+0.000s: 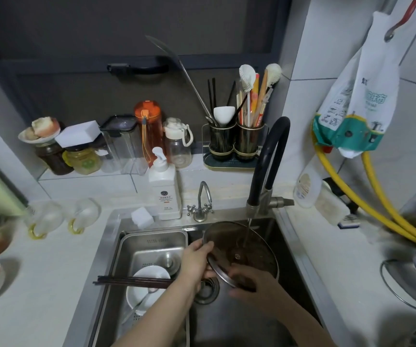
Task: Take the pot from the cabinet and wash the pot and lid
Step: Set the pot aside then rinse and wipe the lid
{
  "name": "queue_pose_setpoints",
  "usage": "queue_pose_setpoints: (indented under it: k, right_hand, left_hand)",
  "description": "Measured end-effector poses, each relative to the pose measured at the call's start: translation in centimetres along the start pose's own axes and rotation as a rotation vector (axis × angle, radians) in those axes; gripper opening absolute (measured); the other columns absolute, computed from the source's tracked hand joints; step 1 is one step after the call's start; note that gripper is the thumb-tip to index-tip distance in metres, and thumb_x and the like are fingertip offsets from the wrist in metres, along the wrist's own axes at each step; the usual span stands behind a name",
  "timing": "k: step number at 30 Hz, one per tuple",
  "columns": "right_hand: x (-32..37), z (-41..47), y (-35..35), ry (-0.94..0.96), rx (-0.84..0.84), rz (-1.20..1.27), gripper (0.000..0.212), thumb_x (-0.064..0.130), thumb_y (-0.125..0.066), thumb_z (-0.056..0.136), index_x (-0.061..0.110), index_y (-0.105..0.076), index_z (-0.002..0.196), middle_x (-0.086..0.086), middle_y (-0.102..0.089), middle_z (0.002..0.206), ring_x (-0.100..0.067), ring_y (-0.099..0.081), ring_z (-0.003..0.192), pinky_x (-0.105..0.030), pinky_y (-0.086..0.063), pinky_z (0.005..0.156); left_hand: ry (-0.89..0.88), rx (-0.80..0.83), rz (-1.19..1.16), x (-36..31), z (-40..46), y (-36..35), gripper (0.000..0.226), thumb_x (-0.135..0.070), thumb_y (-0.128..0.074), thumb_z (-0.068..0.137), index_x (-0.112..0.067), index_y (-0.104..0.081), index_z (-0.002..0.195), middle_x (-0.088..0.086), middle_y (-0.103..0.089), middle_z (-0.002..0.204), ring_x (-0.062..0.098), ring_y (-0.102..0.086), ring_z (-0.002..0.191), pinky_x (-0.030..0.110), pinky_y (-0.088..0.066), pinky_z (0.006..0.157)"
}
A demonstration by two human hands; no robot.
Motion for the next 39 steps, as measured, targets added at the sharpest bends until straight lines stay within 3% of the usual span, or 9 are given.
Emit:
queue_pose_setpoints:
  k: [6,9,12,16,20,25,30,35,39]
  right_hand:
    - [0.2,-0.6,2.3,-0.069,-0.213,0.189,0.008,0.020,-0.067,0.082,0.022,-0.065,0.089,0.003,-0.071,0.087,-0.004,-0.066,0.084,-0.019,-0.051,0.078]
    - [-0.1,-0.5,3.6,-0.137,-0.316,0.422,0.010,0.014,-0.061,0.087,0.014,-0.063,0.097,-0.003,-0.070,0.090,-0.014,-0.067,0.083,-0.017,-0.052,0.071]
    - [-1.2,-0.7,4.2,-0.234,-0.454,0.640,0.011,0.020,-0.059,0.089,0.015,-0.062,0.098,-0.010,-0.069,0.096,-0.025,-0.066,0.088,-0.037,-0.056,0.078]
    - [-2.3,-0.8,4.9,-0.294,-0.573,0.817,0.016,0.018,-0.057,0.090,0.007,-0.065,0.098,-0.018,-0.069,0.096,-0.034,-0.065,0.092,-0.047,-0.052,0.086]
    - [-2.8,-0.2,5.6,-0.302,-0.659,0.866,0.014,0.017,-0.056,0.091,0.009,-0.066,0.095,-0.016,-0.070,0.095,-0.032,-0.065,0.091,-0.043,-0.052,0.084]
    - [-4.3,-0.1,6.3,-0.350,-0.690,0.986,0.023,0.021,-0.057,0.091,0.004,-0.067,0.101,-0.017,-0.071,0.097,-0.034,-0.066,0.093,-0.041,-0.054,0.079]
    - [-5.4,0.5,6.4,-0.376,-0.595,1.178,0.037,0.026,-0.058,0.085,-0.004,-0.065,0.106,-0.024,-0.069,0.105,-0.038,-0.066,0.097,-0.048,-0.054,0.084]
    - [-4.8,1.9,5.4,-0.384,-0.457,1.294,0.035,0.020,-0.043,0.096,0.002,-0.070,0.083,-0.012,-0.075,0.076,-0.023,-0.073,0.065,-0.029,-0.055,0.048]
    - [-4.5,3.3,5.1,-0.475,-0.400,1.174,0.031,0.022,-0.046,0.096,-0.002,-0.067,0.095,-0.014,-0.073,0.081,-0.025,-0.071,0.072,-0.028,-0.055,0.053]
  left_hand:
    - [-0.003,0.002,0.098,-0.4,0.8,-3.1,0.015,-0.026,-0.058,0.092,-0.012,-0.061,0.088,-0.004,-0.064,0.048,0.014,-0.059,0.040,0.021,-0.049,0.040]
    - [-0.003,0.041,0.163,-0.4,1.5,-5.1,0.039,-0.050,-0.057,0.087,-0.019,-0.061,0.111,0.001,-0.071,0.083,0.014,-0.065,0.069,0.025,-0.057,0.062]
    - [-0.100,0.054,0.466,0.9,3.4,-6.0,0.088,-0.083,-0.045,0.065,-0.036,-0.040,0.139,0.006,-0.063,0.126,0.022,-0.062,0.110,0.041,-0.048,0.100]
    - [-0.280,0.011,0.887,1.3,2.9,-8.2,0.055,-0.049,-0.029,0.096,-0.033,-0.024,0.148,0.005,-0.037,0.152,0.029,-0.033,0.139,0.048,-0.027,0.114]
    - [-0.344,-0.060,1.161,1.7,2.1,-10.5,0.055,-0.047,-0.021,0.098,-0.027,-0.020,0.149,0.005,-0.012,0.160,0.029,-0.016,0.146,0.052,-0.013,0.118]
    - [-0.523,0.019,1.164,0.9,3.3,-10.0,0.070,-0.068,-0.023,0.087,-0.032,-0.026,0.147,0.008,-0.031,0.154,0.028,-0.025,0.143,0.042,-0.028,0.116]
    - [-0.484,0.133,1.058,-0.4,3.9,-8.0,0.067,-0.070,-0.043,0.078,-0.040,-0.041,0.138,-0.002,-0.029,0.154,0.022,-0.019,0.144,0.045,-0.019,0.118]
    - [-0.325,0.003,0.867,-1.5,3.5,-3.6,0.077,-0.072,-0.051,0.076,-0.035,-0.037,0.142,-0.002,-0.031,0.153,0.019,-0.027,0.142,0.042,-0.021,0.119]
    - [-0.200,0.003,0.517,-2.1,3.3,-0.1,0.047,-0.033,-0.068,0.084,-0.026,-0.047,0.125,-0.004,-0.057,0.123,0.016,-0.055,0.110,0.031,-0.043,0.100]
Point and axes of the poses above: each hand's wrist, its own z-axis towards the middle knuckle, its own y-axis out of the back of the hand, x = y × z, the point moved 4 cm from there along z, towards the middle knuckle
